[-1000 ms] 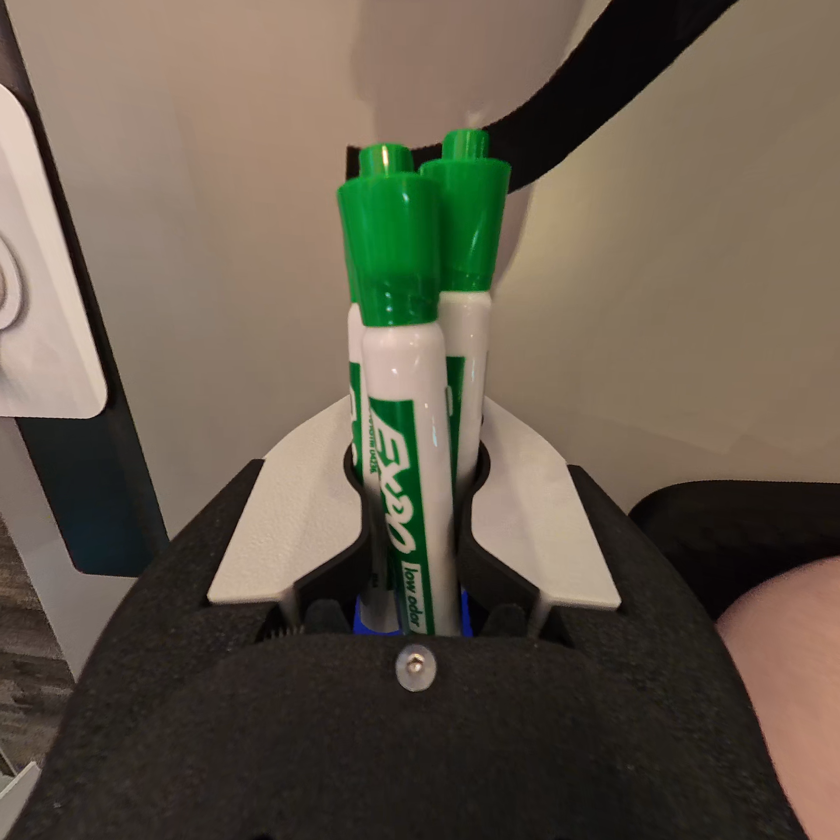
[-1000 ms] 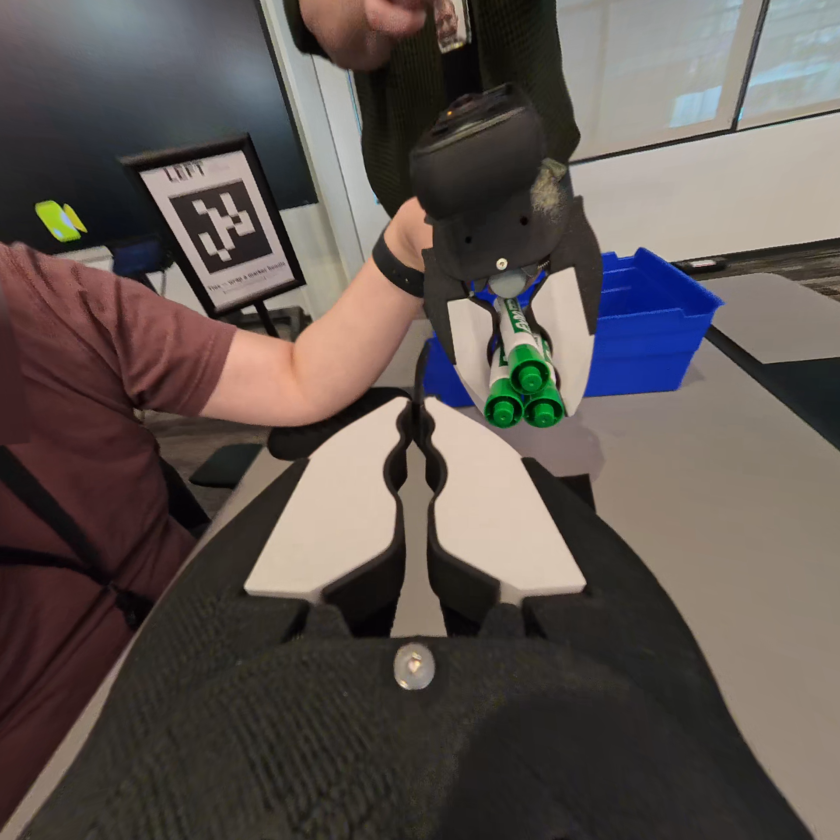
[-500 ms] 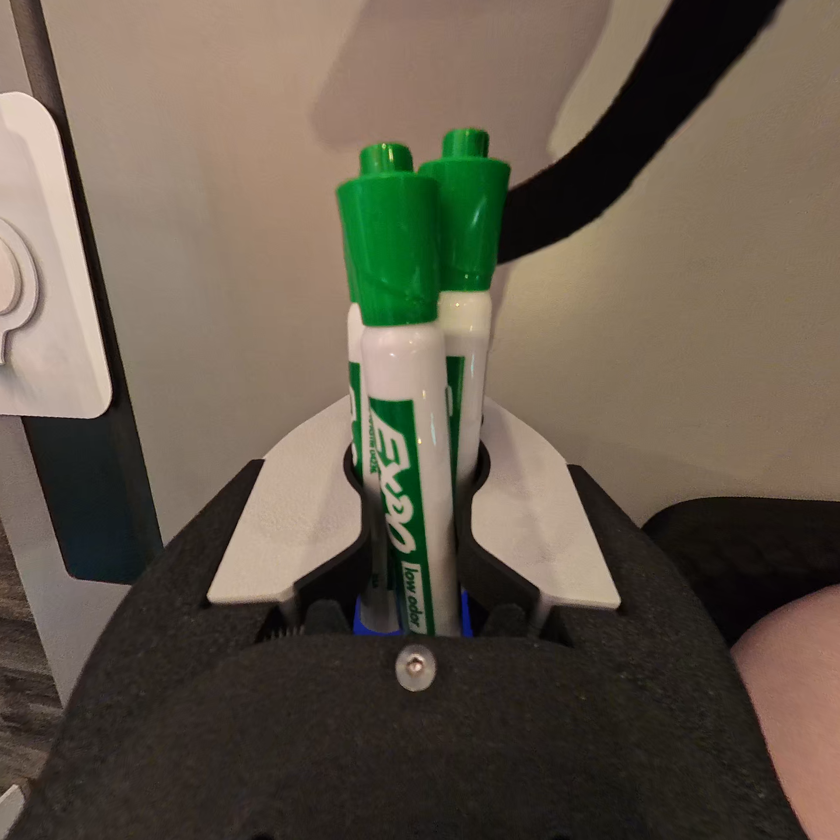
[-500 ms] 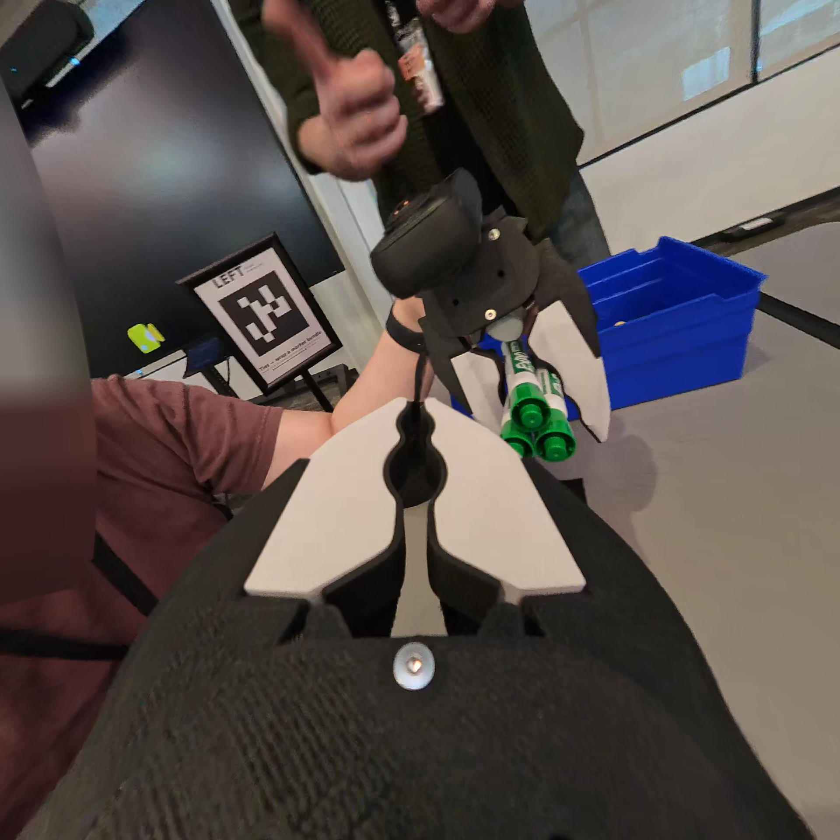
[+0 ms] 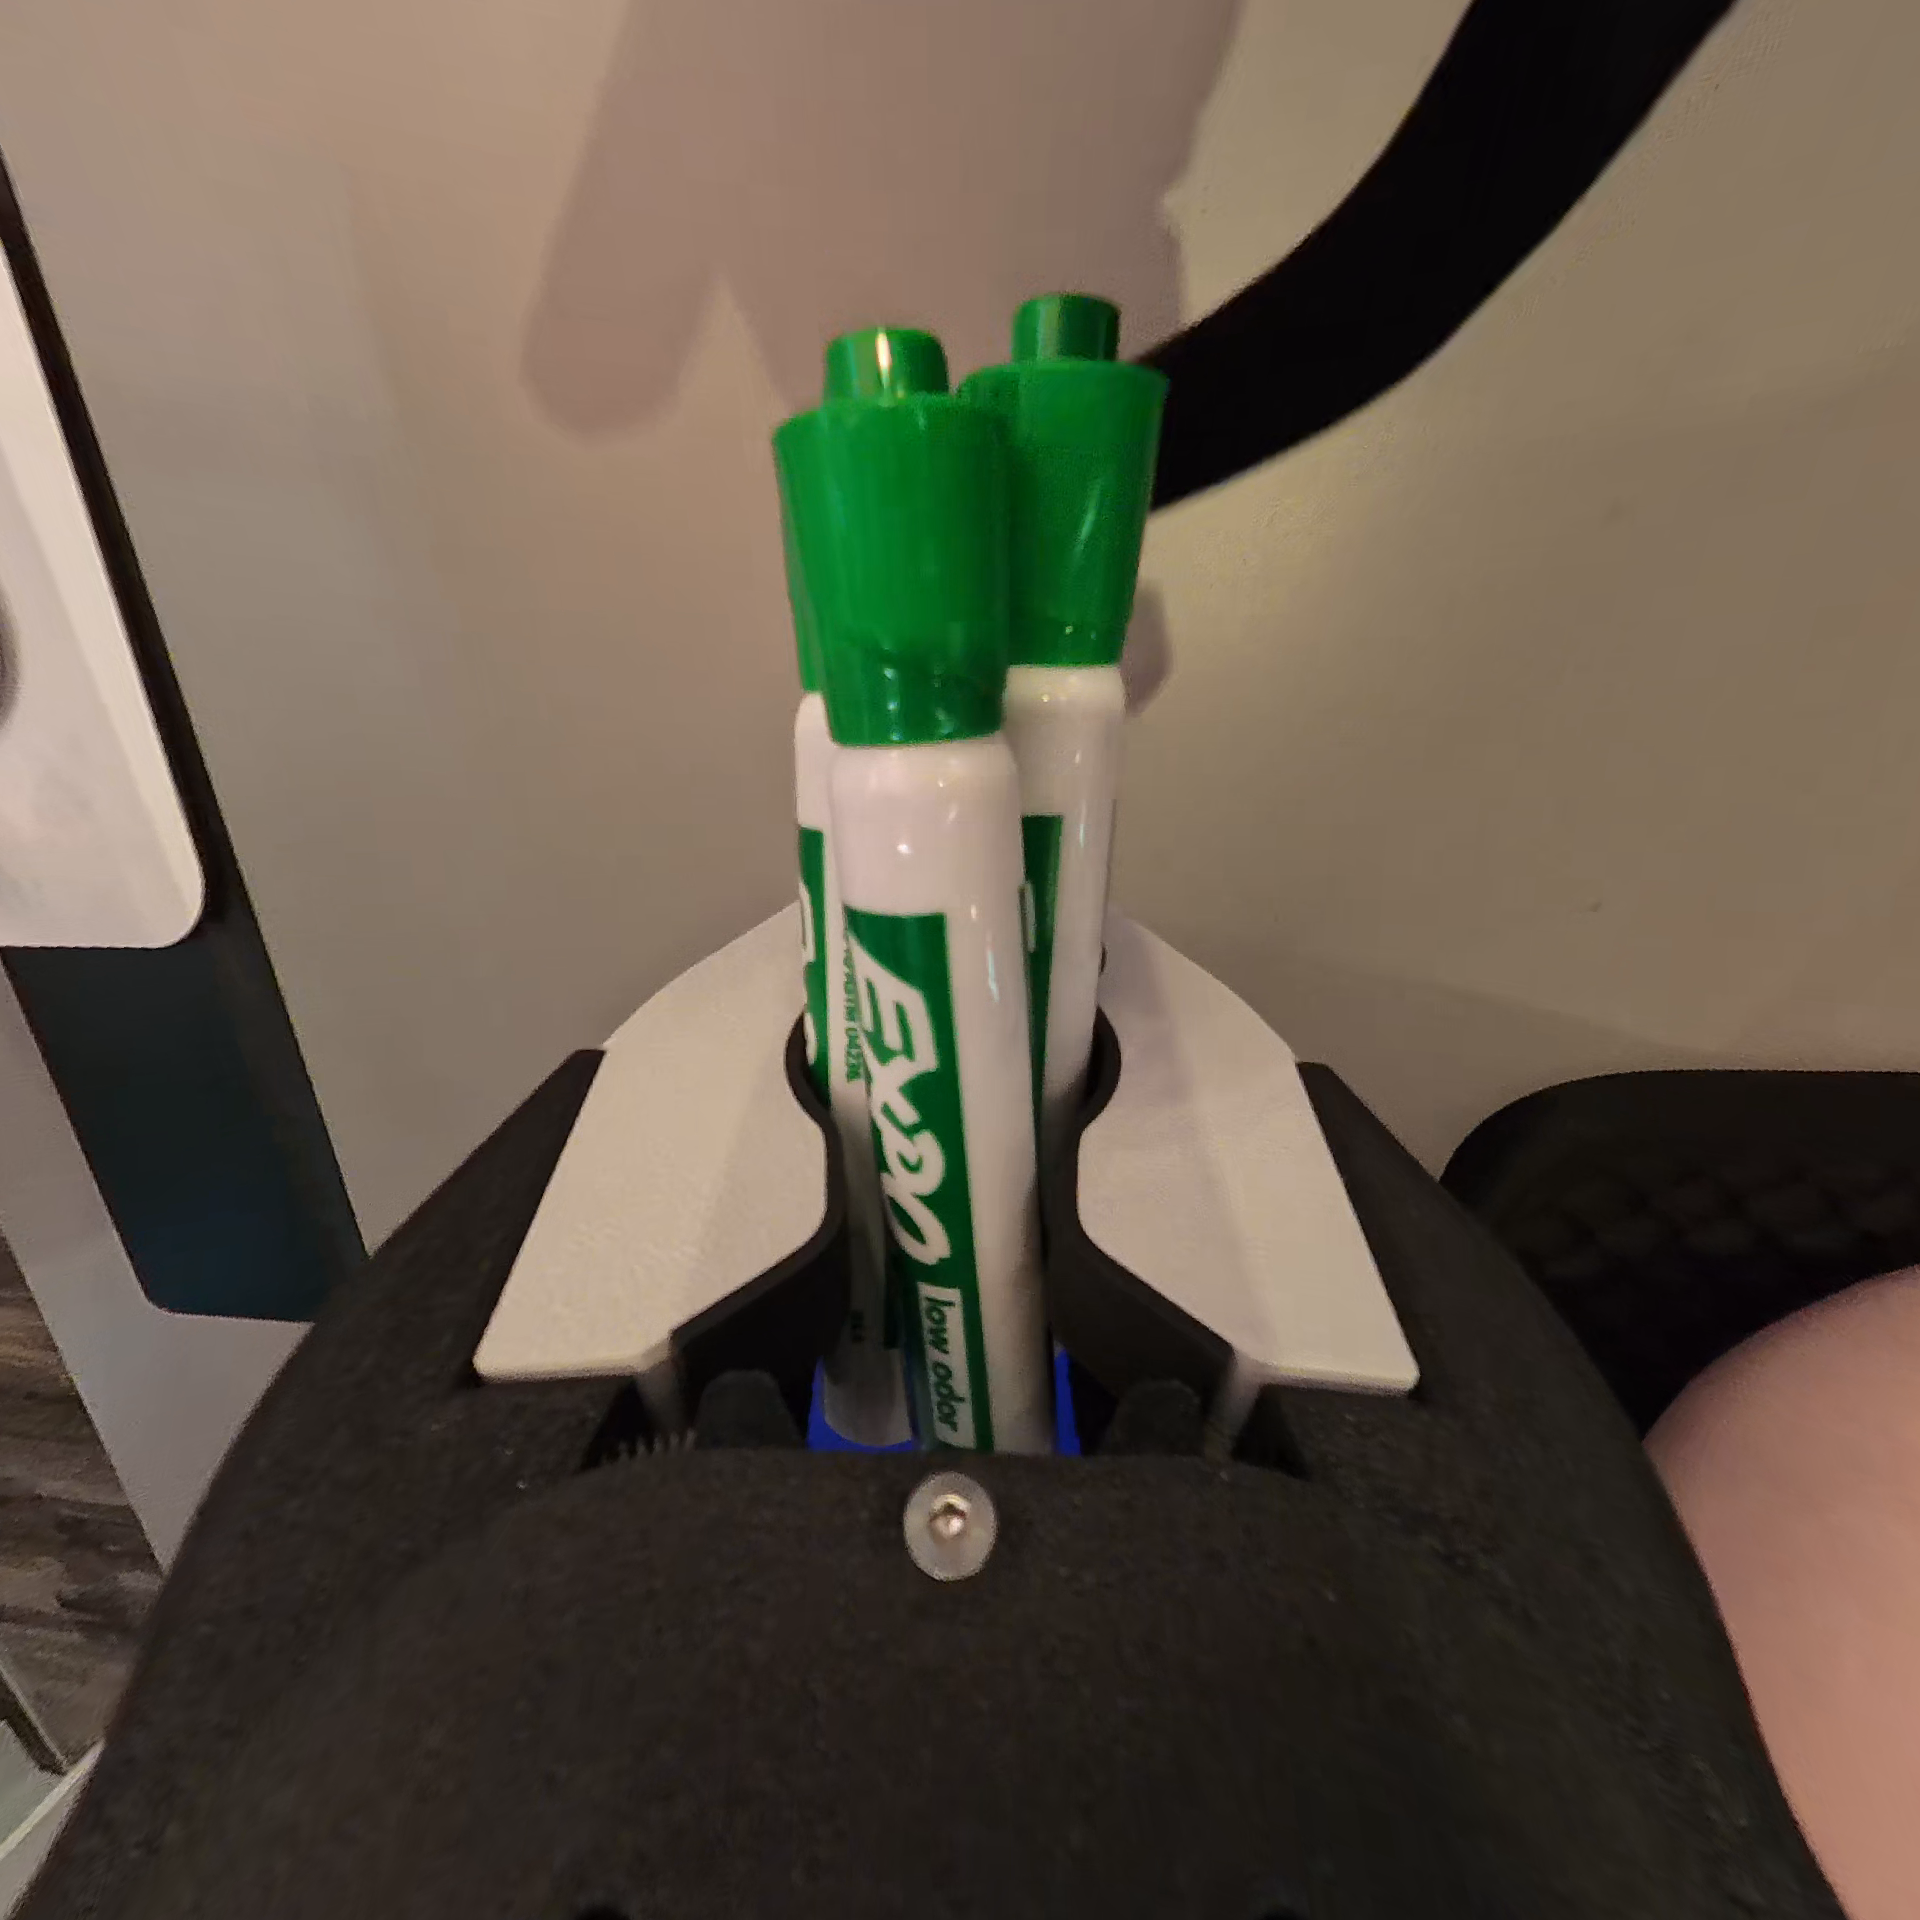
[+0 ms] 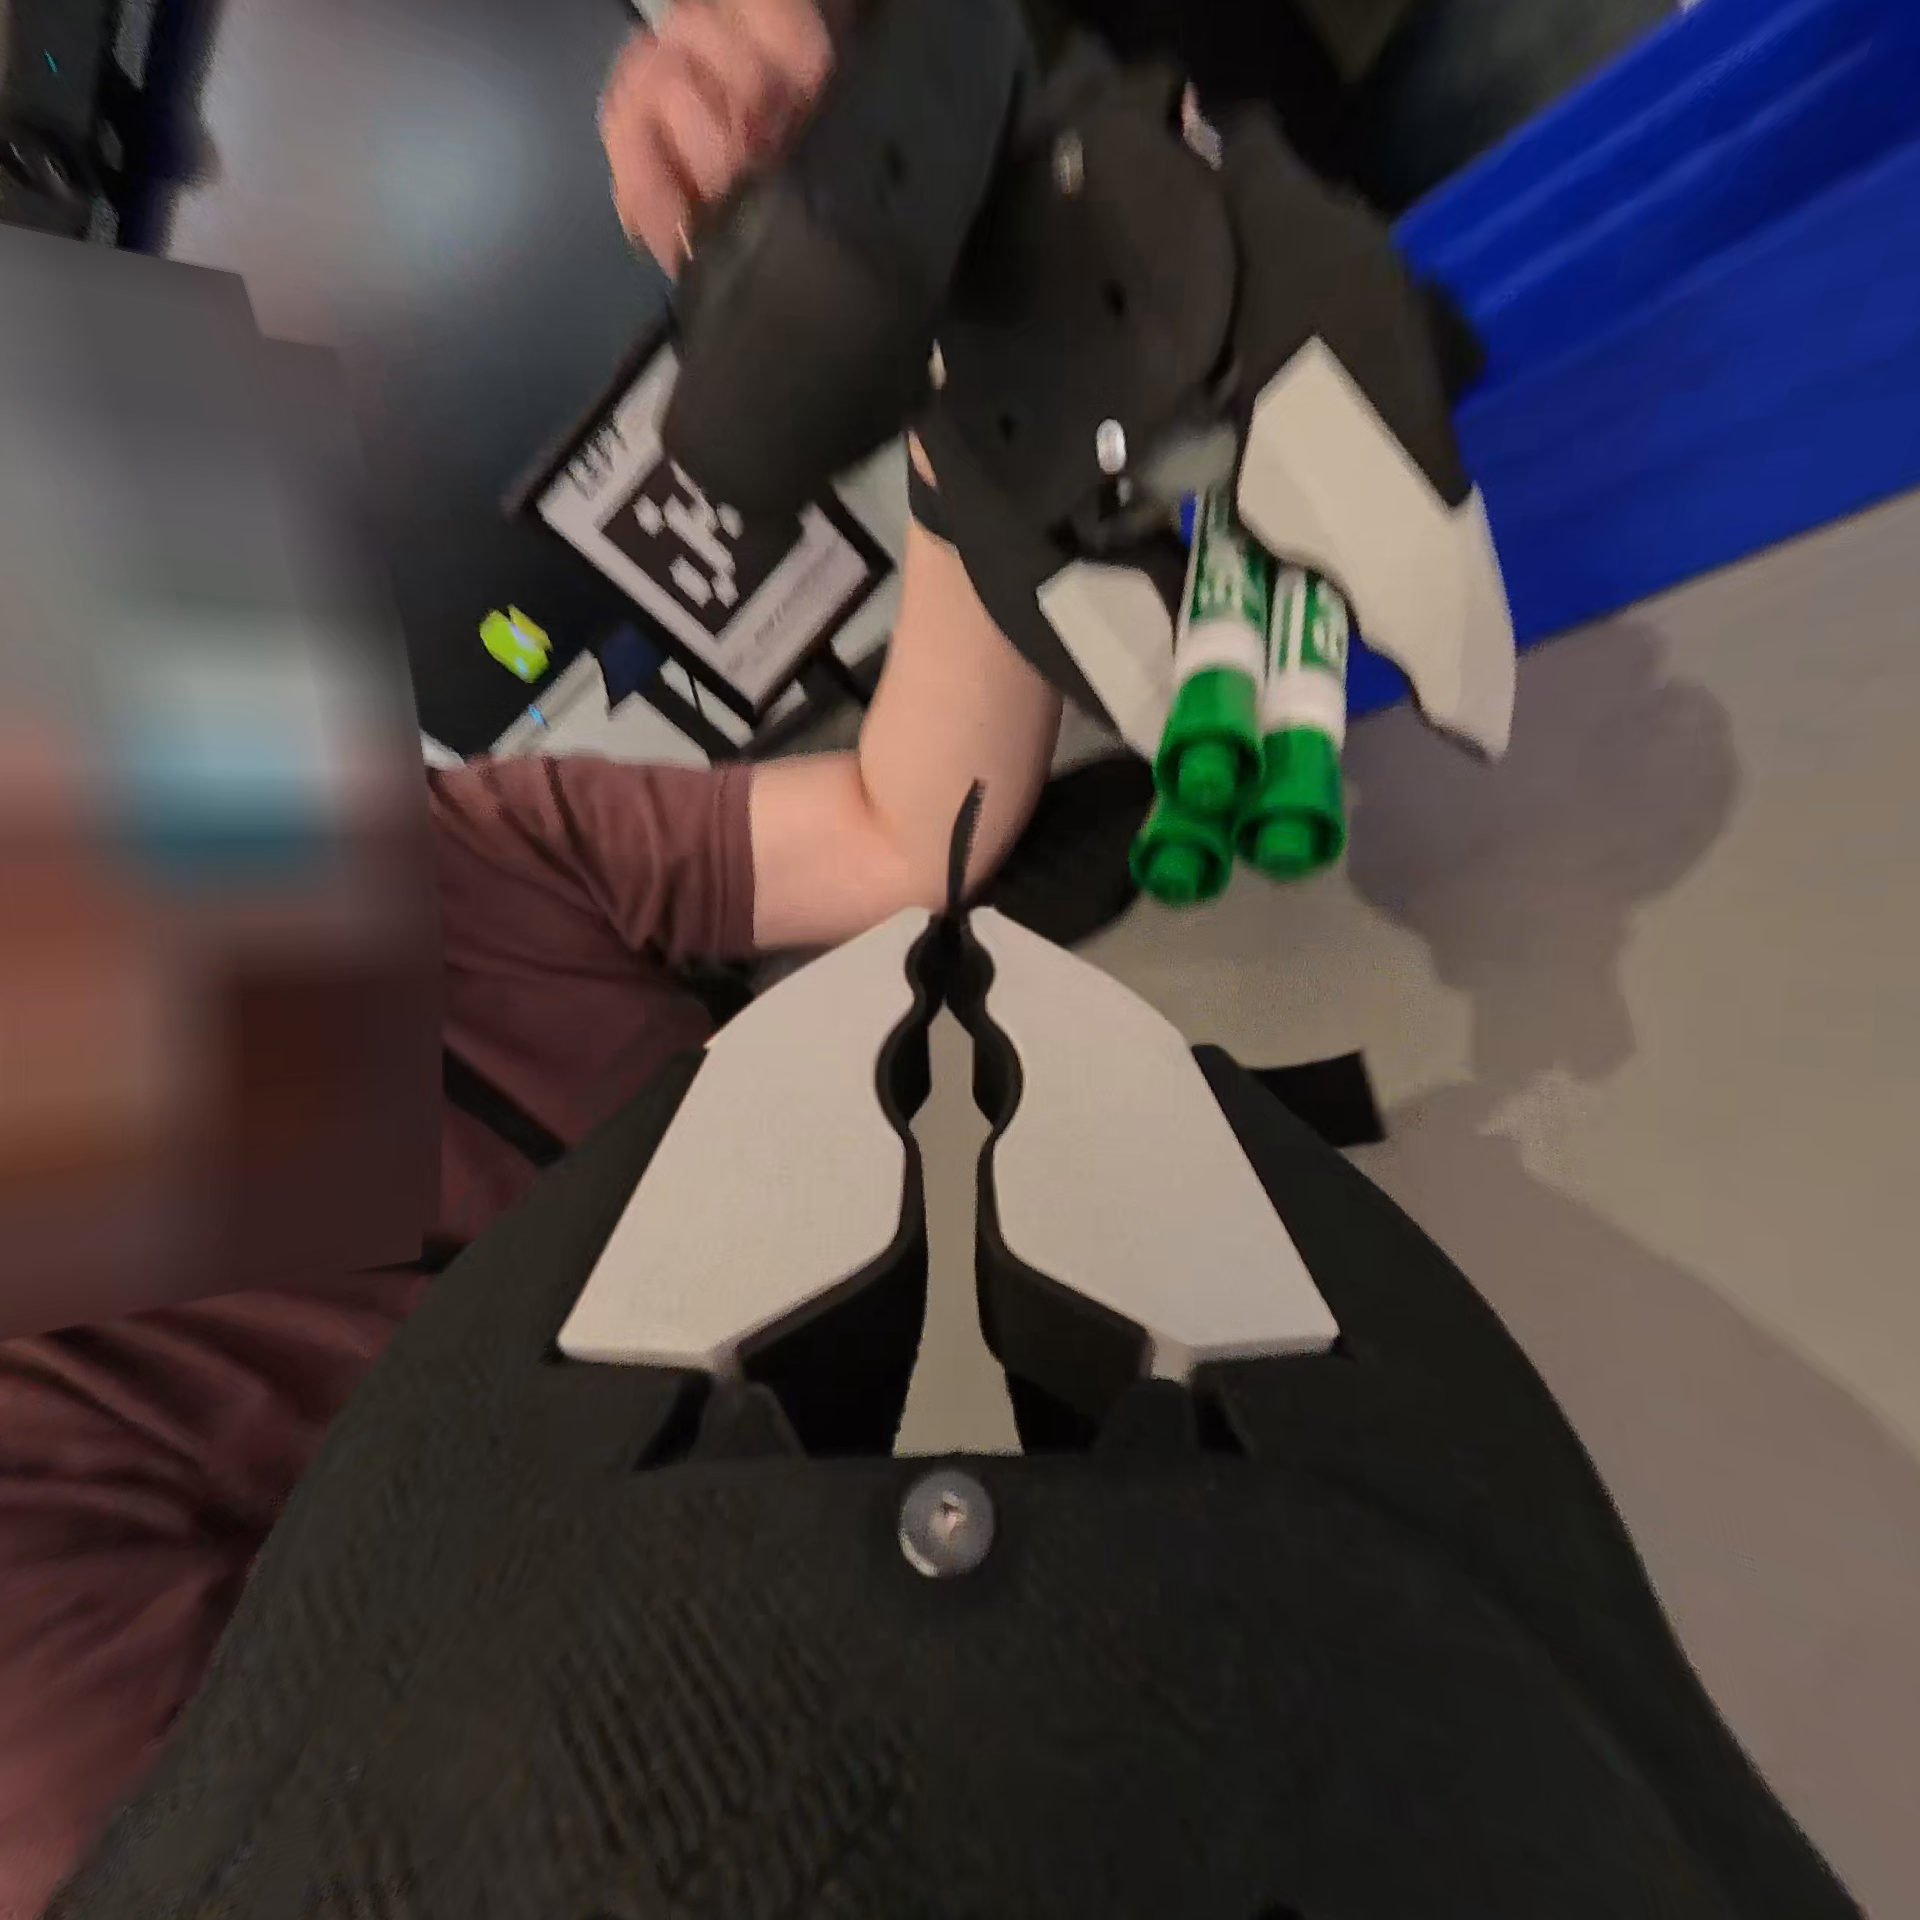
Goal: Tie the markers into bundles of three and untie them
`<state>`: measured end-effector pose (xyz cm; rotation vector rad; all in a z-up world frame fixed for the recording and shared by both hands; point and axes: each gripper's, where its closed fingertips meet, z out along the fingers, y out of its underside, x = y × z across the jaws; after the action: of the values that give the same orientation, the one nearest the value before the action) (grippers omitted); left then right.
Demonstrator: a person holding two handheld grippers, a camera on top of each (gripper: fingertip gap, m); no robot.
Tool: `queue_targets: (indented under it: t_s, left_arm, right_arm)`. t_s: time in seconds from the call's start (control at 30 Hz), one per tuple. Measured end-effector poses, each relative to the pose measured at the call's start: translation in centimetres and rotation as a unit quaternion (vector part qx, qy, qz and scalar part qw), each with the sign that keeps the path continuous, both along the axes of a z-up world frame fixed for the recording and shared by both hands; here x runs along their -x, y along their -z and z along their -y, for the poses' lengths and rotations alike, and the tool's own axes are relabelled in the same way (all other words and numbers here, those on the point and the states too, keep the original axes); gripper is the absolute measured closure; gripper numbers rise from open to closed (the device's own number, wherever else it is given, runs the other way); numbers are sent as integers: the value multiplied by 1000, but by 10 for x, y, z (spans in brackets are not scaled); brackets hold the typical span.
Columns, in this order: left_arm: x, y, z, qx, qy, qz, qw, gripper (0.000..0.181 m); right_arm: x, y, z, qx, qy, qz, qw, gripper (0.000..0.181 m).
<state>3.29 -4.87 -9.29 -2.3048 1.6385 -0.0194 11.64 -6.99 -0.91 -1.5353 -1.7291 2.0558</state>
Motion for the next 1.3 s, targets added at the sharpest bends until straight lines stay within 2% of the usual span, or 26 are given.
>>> queue_targets:
  t_s: [0.03, 0.1, 0.17, 0.2, 0.33, 0.53, 0.6, 0.7, 0.8, 0.93, 1.07, 1.2, 1.23, 1.3]
  left_arm:
    - [2, 0, -1, -1, -7, -2, 1000, 139]
    - [4, -2, -3, -2, -19, 3, 1000, 139]
    - [6, -3, -1, -3, -19, 7, 1000, 139]
    - [7, -3, 0, -2, -20, 6, 1000, 139]
    - [8, -5, 1, -2, -21, 3, 1000, 139]
    - [10, -4, 5, 5, -22, -4, 1000, 139]
    - [11, -5, 5, 5, -24, -2, 1000, 139]
    - [13, -8, 6, 3, -29, 3, 1000, 139]
    - [16, -8, 7, 2, -32, 3, 999, 139]
    - [14, -8, 8, 3, -28, 4, 1000, 139]
    - [13, -8, 8, 6, -26, 3, 1000, 139]
    - [12, -6, 8, 10, -27, 0, 1000, 139]
    - [12, -5, 8, 10, -27, -3, 1000, 139]
    - [13, -4, 9, 12, -28, -7, 1000, 139]
  right_arm:
    - [-5, 11, -3, -25, -8, 19, 999, 178]
    - [-14, 40, -14, -132, -5, 56, 990, 178]
    - [-26, 66, -22, -250, -22, 80, 965, 178]
    - [-35, 77, -21, -279, -47, 100, 954, 178]
    - [-44, 93, -20, -297, -112, 152, 936, 178]
    - [-39, 105, -14, -343, -209, 171, 900, 177]
    - [-33, 111, -13, -337, -220, 174, 899, 174]
    - [-21, 114, -12, -320, -203, 151, 913, 155]
    - [-13, 103, -18, -329, -162, 69, 928, 146]
    - [-20, 85, -43, -349, -76, -10, 934, 146]
    - [-41, 102, -64, -399, -15, -8, 917, 149]
    - [-56, 109, -55, -344, 1, 1, 939, 149]
    - [-59, 112, -54, -360, 1, 2, 933, 150]
    - [-60, 119, -52, -433, 7, -11, 901, 150]
